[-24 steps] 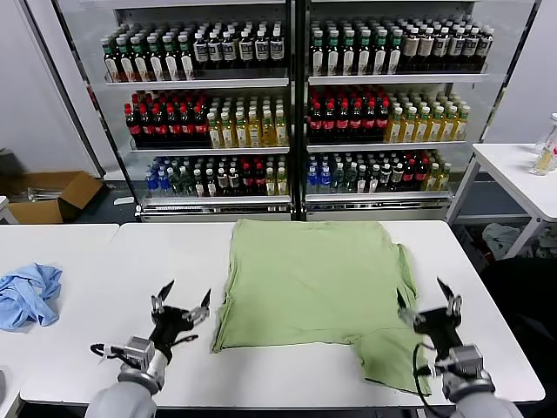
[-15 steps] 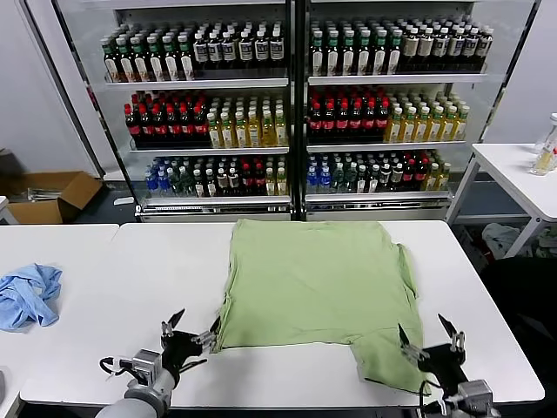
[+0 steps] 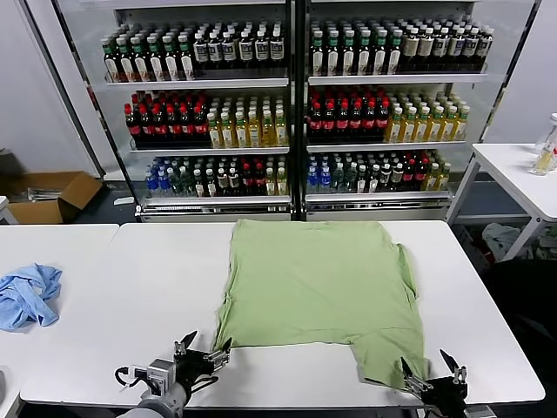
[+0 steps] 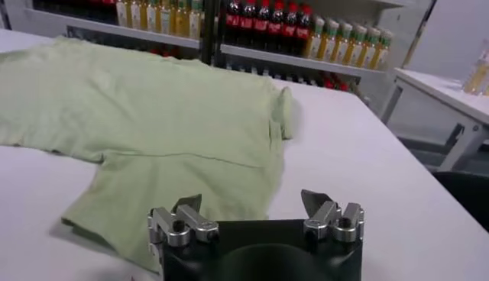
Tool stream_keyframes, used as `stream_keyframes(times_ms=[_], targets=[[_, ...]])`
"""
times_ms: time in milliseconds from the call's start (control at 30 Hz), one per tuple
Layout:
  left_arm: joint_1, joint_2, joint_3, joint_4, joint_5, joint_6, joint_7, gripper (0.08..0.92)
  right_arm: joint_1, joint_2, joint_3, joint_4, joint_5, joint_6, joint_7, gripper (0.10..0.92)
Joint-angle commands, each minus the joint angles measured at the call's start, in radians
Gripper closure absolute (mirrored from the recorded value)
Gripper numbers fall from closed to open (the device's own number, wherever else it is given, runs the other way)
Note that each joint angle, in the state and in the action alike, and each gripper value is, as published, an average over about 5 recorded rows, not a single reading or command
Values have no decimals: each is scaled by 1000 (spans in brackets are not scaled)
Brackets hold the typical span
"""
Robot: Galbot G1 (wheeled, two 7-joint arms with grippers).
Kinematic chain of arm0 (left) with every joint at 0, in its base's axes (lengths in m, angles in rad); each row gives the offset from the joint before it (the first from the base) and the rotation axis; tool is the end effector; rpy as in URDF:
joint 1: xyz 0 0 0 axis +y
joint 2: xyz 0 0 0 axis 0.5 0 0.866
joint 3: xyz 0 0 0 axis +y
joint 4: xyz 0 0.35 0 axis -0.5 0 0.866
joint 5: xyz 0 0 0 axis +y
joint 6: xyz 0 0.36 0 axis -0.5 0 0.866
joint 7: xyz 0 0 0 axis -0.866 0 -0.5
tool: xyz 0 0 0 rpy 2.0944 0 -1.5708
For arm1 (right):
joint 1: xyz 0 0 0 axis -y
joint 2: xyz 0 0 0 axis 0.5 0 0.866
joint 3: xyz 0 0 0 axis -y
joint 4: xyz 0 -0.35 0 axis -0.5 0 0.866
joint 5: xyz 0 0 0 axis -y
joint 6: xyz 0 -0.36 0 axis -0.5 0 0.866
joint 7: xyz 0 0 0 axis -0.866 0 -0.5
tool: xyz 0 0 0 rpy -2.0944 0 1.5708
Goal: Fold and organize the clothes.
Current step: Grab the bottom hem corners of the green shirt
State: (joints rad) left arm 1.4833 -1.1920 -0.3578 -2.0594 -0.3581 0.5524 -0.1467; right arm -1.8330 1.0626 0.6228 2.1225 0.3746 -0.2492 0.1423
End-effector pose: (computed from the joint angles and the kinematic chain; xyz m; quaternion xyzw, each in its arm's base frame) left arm 0.2049 0.0182 -0.3025 -0.0924 -0.9537 -0.0204 0.2856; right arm 0.1264 -0.1050 -0.3050 0.0223 -0.9683 0.0726 0.2379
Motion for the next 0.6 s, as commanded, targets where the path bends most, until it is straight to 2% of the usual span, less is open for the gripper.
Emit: stream_keyframes(times_ms=[33, 167, 600], targets=[[-16, -6, 12, 24, -15, 23, -81, 178, -10, 2, -6, -13, 63, -9, 5, 204], [-4, -8, 21, 17, -5, 23, -76, 251, -8, 3, -12, -19, 94, -16, 17, 250], [3, -24, 49, 18, 33, 23, -66, 631, 10, 10, -37, -16, 90, -23, 18, 622]])
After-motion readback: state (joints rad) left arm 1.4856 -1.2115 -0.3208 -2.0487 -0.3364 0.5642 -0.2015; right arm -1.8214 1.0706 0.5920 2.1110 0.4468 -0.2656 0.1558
